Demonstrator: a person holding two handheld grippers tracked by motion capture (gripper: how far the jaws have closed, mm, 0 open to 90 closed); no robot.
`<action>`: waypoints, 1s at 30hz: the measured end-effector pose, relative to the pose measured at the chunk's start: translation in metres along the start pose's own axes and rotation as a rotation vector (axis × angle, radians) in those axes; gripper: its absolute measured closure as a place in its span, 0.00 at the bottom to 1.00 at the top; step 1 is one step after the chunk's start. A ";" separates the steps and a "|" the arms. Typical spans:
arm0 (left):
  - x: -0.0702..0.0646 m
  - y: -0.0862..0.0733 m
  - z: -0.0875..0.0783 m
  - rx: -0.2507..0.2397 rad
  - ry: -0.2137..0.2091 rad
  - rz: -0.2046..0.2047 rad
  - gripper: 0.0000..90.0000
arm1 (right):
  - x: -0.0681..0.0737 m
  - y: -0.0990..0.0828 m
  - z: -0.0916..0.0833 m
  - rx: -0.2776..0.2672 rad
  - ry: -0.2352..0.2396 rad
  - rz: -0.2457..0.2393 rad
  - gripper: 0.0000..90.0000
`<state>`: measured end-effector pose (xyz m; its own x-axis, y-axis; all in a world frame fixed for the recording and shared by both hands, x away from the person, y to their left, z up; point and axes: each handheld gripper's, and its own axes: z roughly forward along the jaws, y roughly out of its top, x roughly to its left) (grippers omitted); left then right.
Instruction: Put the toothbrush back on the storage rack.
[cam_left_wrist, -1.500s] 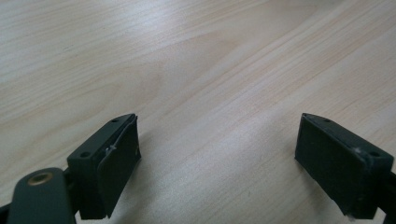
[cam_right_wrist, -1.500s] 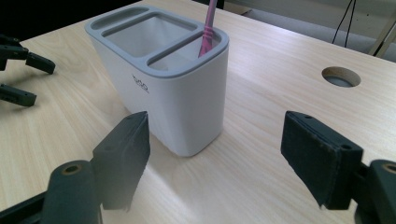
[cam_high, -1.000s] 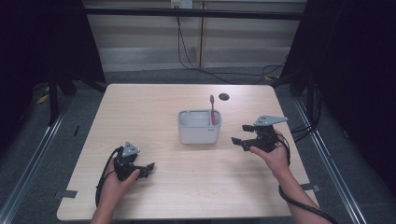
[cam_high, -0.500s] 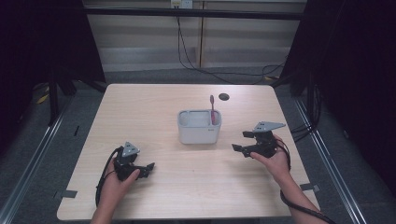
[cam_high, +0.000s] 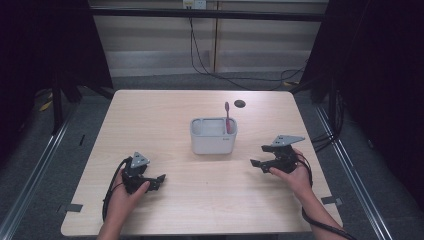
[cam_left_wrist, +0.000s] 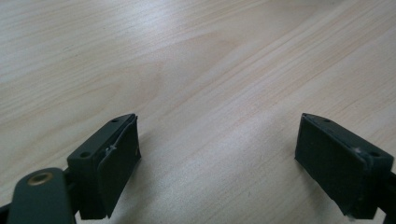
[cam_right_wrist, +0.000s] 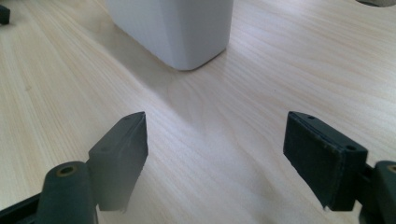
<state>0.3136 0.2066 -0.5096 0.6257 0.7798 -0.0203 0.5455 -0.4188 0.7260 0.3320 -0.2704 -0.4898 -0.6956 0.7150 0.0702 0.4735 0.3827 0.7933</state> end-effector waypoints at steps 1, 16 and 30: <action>0.000 0.000 0.000 0.000 0.000 0.000 0.15 | 0.000 -0.001 0.000 0.002 -0.001 0.002 0.24; 0.000 0.000 0.000 0.000 0.000 0.000 0.15 | -0.007 -0.014 0.001 0.038 -0.021 -0.001 0.24; 0.000 0.000 0.000 0.000 0.000 0.000 0.15 | -0.010 -0.018 0.001 0.047 -0.033 -0.003 0.23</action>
<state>0.3136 0.2066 -0.5096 0.6258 0.7797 -0.0203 0.5455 -0.4190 0.7259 0.3305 -0.2844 -0.5054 -0.6794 0.7323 0.0475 0.4969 0.4114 0.7641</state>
